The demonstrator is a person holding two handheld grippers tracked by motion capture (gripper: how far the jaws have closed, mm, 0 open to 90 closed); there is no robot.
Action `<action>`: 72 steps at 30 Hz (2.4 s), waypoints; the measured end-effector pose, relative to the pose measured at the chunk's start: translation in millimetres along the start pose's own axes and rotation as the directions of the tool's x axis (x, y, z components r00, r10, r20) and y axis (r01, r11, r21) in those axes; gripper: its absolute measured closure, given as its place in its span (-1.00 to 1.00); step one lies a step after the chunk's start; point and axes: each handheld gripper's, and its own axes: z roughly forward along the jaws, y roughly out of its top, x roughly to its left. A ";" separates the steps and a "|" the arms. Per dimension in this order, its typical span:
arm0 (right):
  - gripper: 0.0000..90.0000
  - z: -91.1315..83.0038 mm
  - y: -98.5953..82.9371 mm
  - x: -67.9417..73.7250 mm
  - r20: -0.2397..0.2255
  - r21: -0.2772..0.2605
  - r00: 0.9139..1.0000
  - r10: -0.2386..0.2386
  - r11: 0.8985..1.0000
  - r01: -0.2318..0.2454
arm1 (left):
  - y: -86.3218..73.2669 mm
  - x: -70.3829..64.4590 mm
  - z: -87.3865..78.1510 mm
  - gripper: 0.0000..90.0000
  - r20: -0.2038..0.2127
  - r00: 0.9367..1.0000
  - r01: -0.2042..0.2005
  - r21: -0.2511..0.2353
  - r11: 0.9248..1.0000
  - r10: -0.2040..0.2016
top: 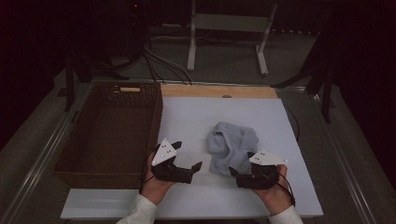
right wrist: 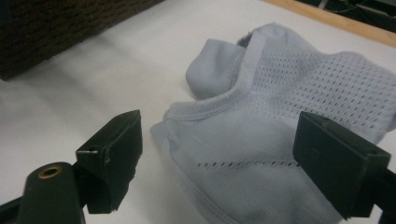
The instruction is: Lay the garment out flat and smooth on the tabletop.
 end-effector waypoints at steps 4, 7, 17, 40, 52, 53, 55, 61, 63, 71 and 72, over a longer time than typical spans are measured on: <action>-0.66 5.3 -3.5 -0.6 -0.001 0.019 1.000 -0.001 1.000 0.001 | 0.2 0.0 -0.5 -0.99 -0.001 1.000 0.000 -0.001 1.000 0.000; -0.67 10.2 -7.5 -2.9 0.006 0.037 1.000 0.007 0.999 -0.007 | 0.4 -0.1 -0.8 -0.99 -0.001 1.000 -0.001 -0.002 1.000 0.001; -0.60 21.0 -15.5 -8.9 0.029 0.087 1.000 0.012 0.996 -0.015 | 0.7 -0.7 -1.0 -0.99 -0.001 1.000 -0.003 -0.002 1.000 0.003; 0.87 26.3 -20.3 -13.6 0.076 0.148 0.996 -0.035 0.989 0.024 | 0.7 -0.5 -1.4 -0.99 -0.002 1.000 -0.002 -0.003 1.000 0.002; 0.95 8.7 -14.1 -21.2 0.115 0.094 0.993 -0.003 0.996 -0.008 | 0.1 -1.0 -0.4 -0.98 0.000 1.000 -0.003 0.002 1.000 0.003; 0.95 7.5 -13.7 -22.1 0.119 0.091 0.993 -0.004 0.996 -0.007 | 0.1 -1.0 -0.5 -0.98 0.000 1.000 -0.003 0.002 1.000 0.003; 0.95 4.7 -13.0 -24.6 0.124 0.081 0.992 0.002 0.997 -0.012 | -0.1 -0.7 -0.6 -0.98 0.001 1.000 -0.002 0.002 1.000 0.002; 0.95 -6.4 -12.2 -37.1 0.151 0.051 0.988 0.042 0.997 -0.050 | -0.5 -0.2 -0.5 -0.98 0.001 1.000 -0.001 0.002 1.000 0.001; 0.95 -10.3 -12.2 -41.7 0.162 0.042 0.985 0.052 0.997 -0.060 | -0.5 -0.2 -0.4 -0.98 0.001 1.000 -0.002 0.003 1.000 0.002; 0.95 -21.3 -15.4 -58.4 0.202 0.019 0.974 0.098 0.994 -0.104 | -0.2 -0.4 -0.6 -0.98 0.000 1.000 -0.001 0.002 1.000 0.001; 0.95 -22.4 -15.9 -60.6 0.209 0.015 0.972 0.104 0.994 -0.110 | -0.1 -0.3 -0.9 -0.98 0.000 1.000 -0.001 0.003 1.000 0.001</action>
